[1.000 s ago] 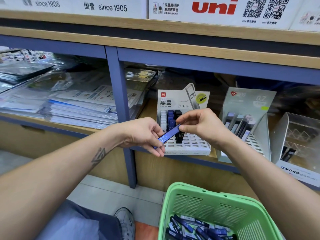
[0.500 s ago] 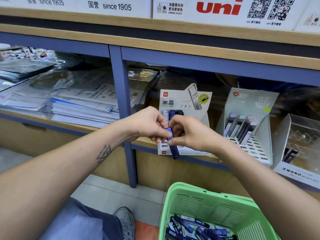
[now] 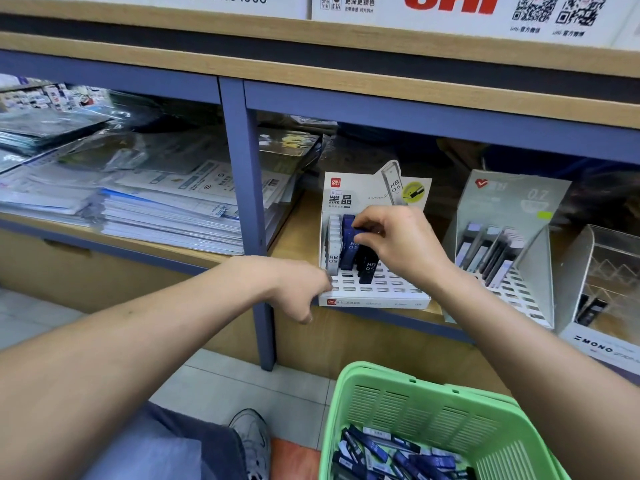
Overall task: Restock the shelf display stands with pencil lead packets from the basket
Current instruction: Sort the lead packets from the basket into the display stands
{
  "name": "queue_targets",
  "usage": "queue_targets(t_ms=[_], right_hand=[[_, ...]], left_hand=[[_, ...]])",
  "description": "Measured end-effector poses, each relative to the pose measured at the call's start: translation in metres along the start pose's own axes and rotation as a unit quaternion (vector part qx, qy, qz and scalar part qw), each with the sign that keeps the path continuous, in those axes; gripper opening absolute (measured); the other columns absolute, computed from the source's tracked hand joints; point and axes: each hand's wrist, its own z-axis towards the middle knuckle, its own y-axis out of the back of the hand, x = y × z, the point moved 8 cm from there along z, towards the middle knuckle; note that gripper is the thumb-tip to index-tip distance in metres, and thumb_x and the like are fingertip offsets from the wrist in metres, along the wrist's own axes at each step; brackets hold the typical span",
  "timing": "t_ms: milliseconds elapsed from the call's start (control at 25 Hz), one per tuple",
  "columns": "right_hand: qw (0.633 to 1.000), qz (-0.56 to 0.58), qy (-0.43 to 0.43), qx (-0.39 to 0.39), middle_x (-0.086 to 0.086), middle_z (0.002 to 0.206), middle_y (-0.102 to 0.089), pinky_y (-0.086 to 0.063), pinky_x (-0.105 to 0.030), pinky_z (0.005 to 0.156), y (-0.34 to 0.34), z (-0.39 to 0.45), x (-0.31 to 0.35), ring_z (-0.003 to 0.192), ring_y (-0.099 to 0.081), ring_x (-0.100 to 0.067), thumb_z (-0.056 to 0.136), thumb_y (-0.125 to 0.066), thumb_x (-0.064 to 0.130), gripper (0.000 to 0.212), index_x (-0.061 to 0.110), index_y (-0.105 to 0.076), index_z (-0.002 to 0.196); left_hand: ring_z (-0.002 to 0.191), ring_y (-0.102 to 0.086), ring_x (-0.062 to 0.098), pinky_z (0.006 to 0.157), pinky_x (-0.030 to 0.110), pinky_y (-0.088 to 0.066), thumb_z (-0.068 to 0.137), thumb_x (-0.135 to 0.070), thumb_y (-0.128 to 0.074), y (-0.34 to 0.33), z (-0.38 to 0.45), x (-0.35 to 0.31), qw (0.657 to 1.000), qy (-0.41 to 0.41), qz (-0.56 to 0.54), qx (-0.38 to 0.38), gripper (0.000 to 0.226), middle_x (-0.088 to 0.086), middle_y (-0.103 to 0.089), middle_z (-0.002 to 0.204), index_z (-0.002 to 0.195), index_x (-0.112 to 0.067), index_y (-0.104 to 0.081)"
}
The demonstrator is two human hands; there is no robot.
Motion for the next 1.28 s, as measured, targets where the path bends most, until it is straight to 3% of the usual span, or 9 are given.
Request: queue_targets(t_ms=[240, 400, 560, 760, 880, 960, 1120, 1200, 1280], right_hand=[[0.999, -0.044, -0.004, 0.019, 0.003, 0.094, -0.075, -0.056, -0.041, 0.083, -0.007, -0.002, -0.002, 0.093, -0.068, -0.020, 0.086, -0.078, 0.019, 0.016, 0.023, -0.076, 0.101], [0.996, -0.081, -0.006, 0.035, 0.002, 0.100, -0.076, -0.055, -0.042, 0.084, -0.009, 0.005, -0.004, 0.098, -0.066, -0.023, 0.091, -0.073, 0.021, 0.013, 0.024, -0.077, 0.103], [0.984, -0.165, 0.072, 0.013, -0.003, 0.102, -0.074, -0.049, -0.040, 0.082, -0.020, 0.006, 0.009, 0.102, -0.060, -0.028, 0.092, -0.069, 0.019, 0.015, 0.019, -0.078, 0.103], [0.980, -0.186, 0.071, -0.005, -0.002, 0.099, -0.069, -0.040, -0.035, 0.078, -0.022, 0.009, 0.010, 0.100, -0.057, -0.026, 0.089, -0.068, 0.015, 0.013, 0.016, -0.079, 0.096], [0.987, -0.148, 0.068, 0.001, -0.001, 0.103, -0.064, -0.045, -0.035, 0.078, -0.018, 0.008, 0.009, 0.100, -0.057, -0.025, 0.092, -0.066, 0.016, 0.016, 0.016, -0.080, 0.100], [0.994, -0.095, 0.044, -0.040, 0.001, 0.101, -0.063, -0.050, -0.038, 0.078, -0.003, 0.000, 0.000, 0.095, -0.058, -0.022, 0.093, -0.064, 0.016, 0.016, 0.016, -0.079, 0.101], [0.993, 0.025, -0.026, -0.115, 0.007, 0.091, -0.069, -0.046, -0.030, 0.072, 0.028, -0.055, -0.029, 0.074, -0.057, -0.009, 0.090, -0.064, 0.014, 0.014, 0.017, -0.077, 0.094], [0.992, 0.039, -0.076, -0.095, 0.009, 0.087, -0.072, -0.050, -0.031, 0.071, 0.019, -0.100, -0.055, 0.074, -0.062, -0.010, 0.088, -0.061, 0.022, 0.015, 0.022, -0.076, 0.092], [0.989, 0.013, -0.147, -0.017, 0.005, 0.088, -0.075, -0.053, -0.034, 0.072, -0.012, -0.151, -0.095, 0.081, -0.067, -0.018, 0.086, -0.057, 0.029, 0.019, 0.023, -0.074, 0.093]], left_hand=[[0.101, -0.061, 0.034, 0.084, 0.042, -0.054, 0.085, -0.022, -0.061, -0.003, 0.006, -0.012, 0.999, 0.013, 0.045, 0.024, 0.034, 0.016, -0.061, 0.114, 0.113, -0.002, -0.060], [0.097, -0.060, 0.032, 0.071, 0.034, -0.046, 0.089, -0.019, -0.058, 0.004, 0.004, -0.015, 0.998, 0.021, 0.057, 0.027, 0.030, 0.015, -0.062, 0.111, 0.113, -0.002, -0.061], [0.098, -0.061, 0.033, 0.075, 0.037, -0.049, 0.089, -0.021, -0.058, 0.004, 0.004, -0.016, 0.997, 0.015, 0.061, 0.034, 0.031, 0.016, -0.062, 0.112, 0.113, -0.002, -0.061], [0.100, -0.061, 0.032, 0.076, 0.036, -0.050, 0.090, -0.021, -0.057, 0.005, 0.002, -0.016, 0.997, 0.014, 0.062, 0.036, 0.035, 0.014, -0.063, 0.114, 0.119, -0.003, -0.061], [0.099, -0.061, 0.032, 0.078, 0.038, -0.053, 0.089, -0.019, -0.057, 0.006, 0.001, -0.017, 0.997, 0.023, 0.069, 0.029, 0.030, 0.015, -0.063, 0.111, 0.114, -0.003, -0.062], [0.097, -0.062, 0.032, 0.079, 0.041, -0.055, 0.087, -0.017, -0.057, 0.012, -0.003, -0.020, 0.997, 0.026, 0.075, 0.000, 0.024, 0.015, -0.063, 0.107, 0.106, -0.003, -0.062], [0.084, -0.058, 0.028, 0.065, 0.036, -0.048, 0.086, -0.011, -0.055, 0.032, -0.007, -0.057, 0.994, 0.001, 0.060, -0.094, 0.015, 0.009, -0.058, 0.086, 0.098, -0.004, -0.060], [0.083, -0.060, 0.030, 0.066, 0.038, -0.051, 0.084, -0.009, -0.055, 0.023, 0.004, -0.092, 0.995, -0.033, 0.040, -0.091, 0.017, 0.008, -0.058, 0.084, 0.099, -0.006, -0.062], [0.078, -0.061, 0.032, 0.064, 0.040, -0.054, 0.082, -0.008, -0.054, -0.004, 0.027, -0.126, 0.995, -0.066, 0.046, -0.055, 0.014, 0.009, -0.058, 0.080, 0.094, -0.007, -0.062]])
